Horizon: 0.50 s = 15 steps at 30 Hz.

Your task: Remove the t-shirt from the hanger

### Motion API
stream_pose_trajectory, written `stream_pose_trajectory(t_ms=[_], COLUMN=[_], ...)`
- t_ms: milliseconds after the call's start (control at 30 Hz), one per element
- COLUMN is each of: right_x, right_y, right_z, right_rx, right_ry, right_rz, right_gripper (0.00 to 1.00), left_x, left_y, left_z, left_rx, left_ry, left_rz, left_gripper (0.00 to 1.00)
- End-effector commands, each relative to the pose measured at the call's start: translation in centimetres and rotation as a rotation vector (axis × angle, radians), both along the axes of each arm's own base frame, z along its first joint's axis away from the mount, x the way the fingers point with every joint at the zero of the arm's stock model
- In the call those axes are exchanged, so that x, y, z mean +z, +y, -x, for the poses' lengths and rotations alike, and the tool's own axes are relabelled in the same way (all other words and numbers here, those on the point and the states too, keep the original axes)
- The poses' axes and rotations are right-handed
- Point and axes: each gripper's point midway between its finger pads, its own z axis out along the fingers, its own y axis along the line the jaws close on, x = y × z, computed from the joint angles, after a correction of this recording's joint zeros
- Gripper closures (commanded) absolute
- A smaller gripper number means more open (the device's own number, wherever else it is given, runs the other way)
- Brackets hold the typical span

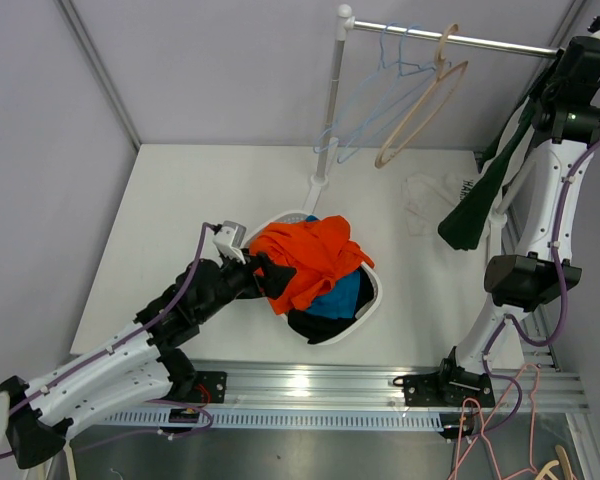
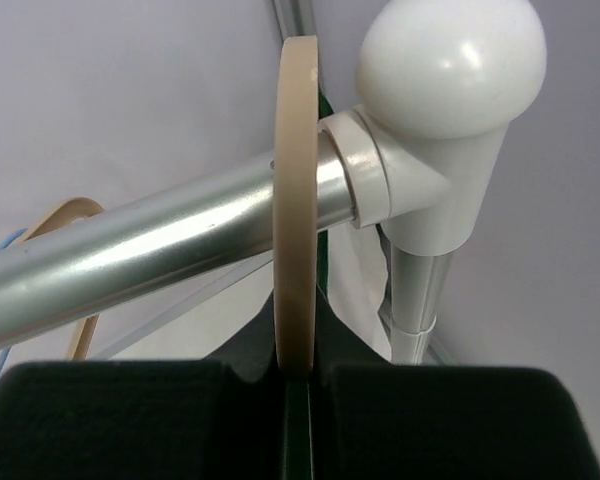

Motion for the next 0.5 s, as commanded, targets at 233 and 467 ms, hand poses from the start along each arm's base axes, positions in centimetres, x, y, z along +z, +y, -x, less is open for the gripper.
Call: stream_pose_trajectory(t_ms=[233, 467], right_x=[1.6, 0.4], right_y=[4.6, 10.5], right_z=[-0.5, -2.4], right_rx=[0.158, 0.309], right_ry=[-0.046, 0.001], right_rz=[-0.050, -0.003], right_gripper=[1.00, 1.00], left_x=[1.3, 1.6], left_y=[-0.1, -0.1], left_z=[-0.1, -0.1], left_rx=[-0.016, -0.019], left_ry=[-0.055, -0.062], left_rz=[0.031, 0.034], left_gripper=[0.01, 0.01])
